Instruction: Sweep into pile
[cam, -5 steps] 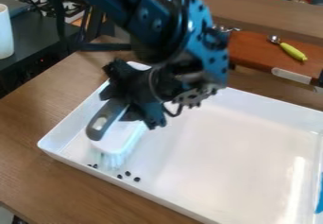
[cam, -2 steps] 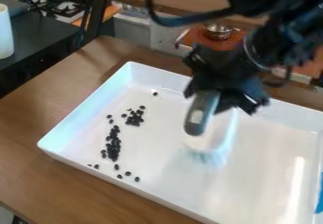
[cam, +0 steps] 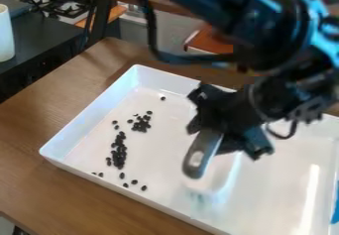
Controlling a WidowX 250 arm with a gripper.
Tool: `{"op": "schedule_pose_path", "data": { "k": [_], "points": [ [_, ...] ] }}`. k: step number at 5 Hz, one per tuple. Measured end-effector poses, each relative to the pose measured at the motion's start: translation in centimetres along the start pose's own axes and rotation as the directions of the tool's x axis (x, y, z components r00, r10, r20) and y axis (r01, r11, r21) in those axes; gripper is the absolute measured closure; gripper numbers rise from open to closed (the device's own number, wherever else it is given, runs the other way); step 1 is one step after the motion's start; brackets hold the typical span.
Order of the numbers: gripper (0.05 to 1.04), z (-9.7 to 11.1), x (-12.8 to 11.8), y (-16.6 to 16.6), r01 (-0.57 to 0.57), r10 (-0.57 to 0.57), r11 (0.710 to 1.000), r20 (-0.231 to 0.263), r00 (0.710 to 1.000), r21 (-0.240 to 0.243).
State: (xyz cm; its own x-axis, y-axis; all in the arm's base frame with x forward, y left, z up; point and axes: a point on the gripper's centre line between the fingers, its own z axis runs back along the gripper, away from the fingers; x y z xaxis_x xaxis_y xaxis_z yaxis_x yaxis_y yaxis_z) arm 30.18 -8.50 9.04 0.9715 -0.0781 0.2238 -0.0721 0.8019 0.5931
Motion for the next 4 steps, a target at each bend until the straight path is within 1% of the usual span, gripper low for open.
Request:
{"op": "schedule_pose_path", "data": {
  "k": [1, 2, 3, 4],
  "points": [
    [0.590, -1.3, -1.3, 1.0, 0.033, -0.033, 0.999, 0.015, 0.999, 0.042],
    [0.590, -2.3, -1.7, 2.7, 0.019, -0.020, 0.998, 0.029, 0.999, 0.063],
    [0.590, -3.6, -1.7, 3.9, 0.013, -0.015, 0.996, 0.023, 1.000, 0.090],
    [0.590, -4.7, -1.7, 5.3, -0.006, 0.002, 0.991, 0.027, 1.000, 0.134]
  ]
}}
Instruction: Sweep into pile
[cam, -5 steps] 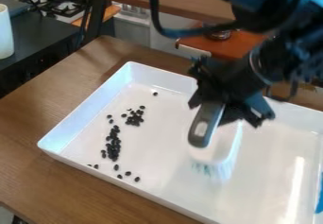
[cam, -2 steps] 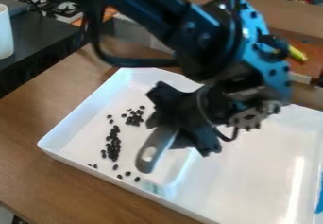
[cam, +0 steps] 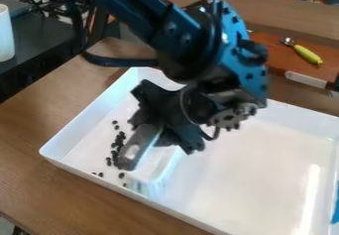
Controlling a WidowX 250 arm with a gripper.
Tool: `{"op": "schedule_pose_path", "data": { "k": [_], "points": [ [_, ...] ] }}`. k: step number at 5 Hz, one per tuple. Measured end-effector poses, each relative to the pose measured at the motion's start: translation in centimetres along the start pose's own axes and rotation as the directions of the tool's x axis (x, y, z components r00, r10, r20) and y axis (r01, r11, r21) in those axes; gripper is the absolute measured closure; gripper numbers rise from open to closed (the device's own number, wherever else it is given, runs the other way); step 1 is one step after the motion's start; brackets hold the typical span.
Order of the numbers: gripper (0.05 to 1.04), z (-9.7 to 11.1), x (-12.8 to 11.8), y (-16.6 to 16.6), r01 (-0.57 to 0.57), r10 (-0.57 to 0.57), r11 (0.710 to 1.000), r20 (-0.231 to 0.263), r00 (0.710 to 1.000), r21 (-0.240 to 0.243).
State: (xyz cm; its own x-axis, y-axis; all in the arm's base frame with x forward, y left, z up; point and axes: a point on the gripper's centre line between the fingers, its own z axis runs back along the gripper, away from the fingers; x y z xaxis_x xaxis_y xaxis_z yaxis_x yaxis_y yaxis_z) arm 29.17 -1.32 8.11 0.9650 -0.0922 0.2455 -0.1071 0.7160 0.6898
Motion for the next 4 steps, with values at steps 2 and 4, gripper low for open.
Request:
{"op": "schedule_pose_path", "data": {
  "k": [2, 4],
  "points": [
    [0.590, -2.4, -0.6, 2.6, 0.040, -0.046, 0.992, 0.048, 0.998, 0.121],
    [0.590, -3.9, -0.4, 5.3, 0.049, -0.078, 0.967, 0.107, 0.991, 0.250]
  ]
}}
